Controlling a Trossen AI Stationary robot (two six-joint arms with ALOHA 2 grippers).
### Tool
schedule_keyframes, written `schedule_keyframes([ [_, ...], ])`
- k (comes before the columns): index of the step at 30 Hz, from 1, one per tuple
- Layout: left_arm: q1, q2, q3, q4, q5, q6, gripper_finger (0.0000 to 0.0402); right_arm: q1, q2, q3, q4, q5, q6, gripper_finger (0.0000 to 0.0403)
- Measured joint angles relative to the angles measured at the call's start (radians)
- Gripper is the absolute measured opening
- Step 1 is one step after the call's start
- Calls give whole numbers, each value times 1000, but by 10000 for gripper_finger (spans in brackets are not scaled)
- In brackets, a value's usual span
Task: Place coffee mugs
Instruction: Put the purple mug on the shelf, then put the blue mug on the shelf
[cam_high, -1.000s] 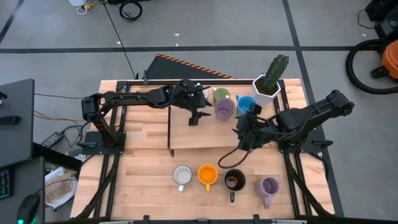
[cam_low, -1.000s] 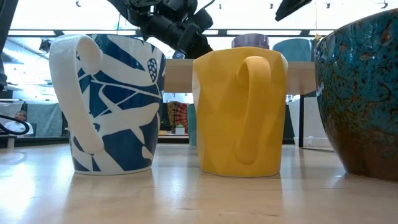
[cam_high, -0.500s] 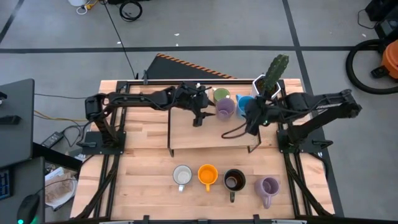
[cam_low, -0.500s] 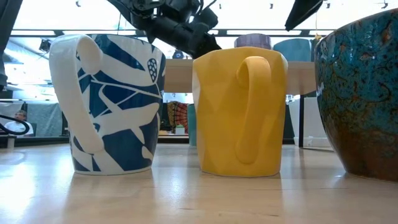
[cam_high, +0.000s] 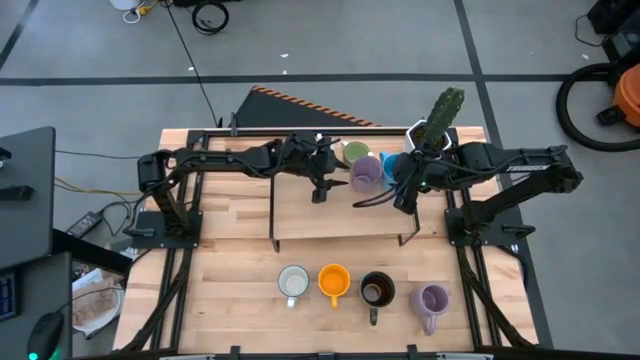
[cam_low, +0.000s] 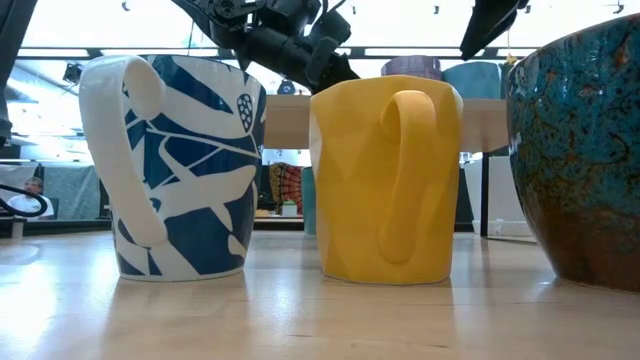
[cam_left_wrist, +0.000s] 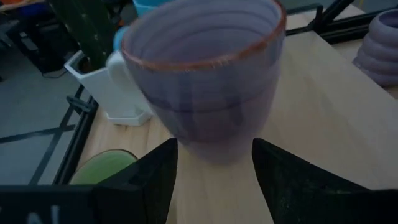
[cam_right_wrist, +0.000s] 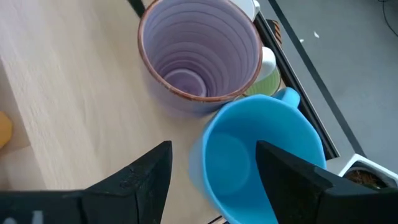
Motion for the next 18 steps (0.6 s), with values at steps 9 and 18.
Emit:
schedule_keyframes([
  [9, 5, -72, 0, -114, -40, 43, 215, 27, -28, 18, -11, 8, 23, 238],
  [18, 104, -105, 0, -341, -43, 19, 215, 197, -59, 18, -11, 133, 111, 238],
])
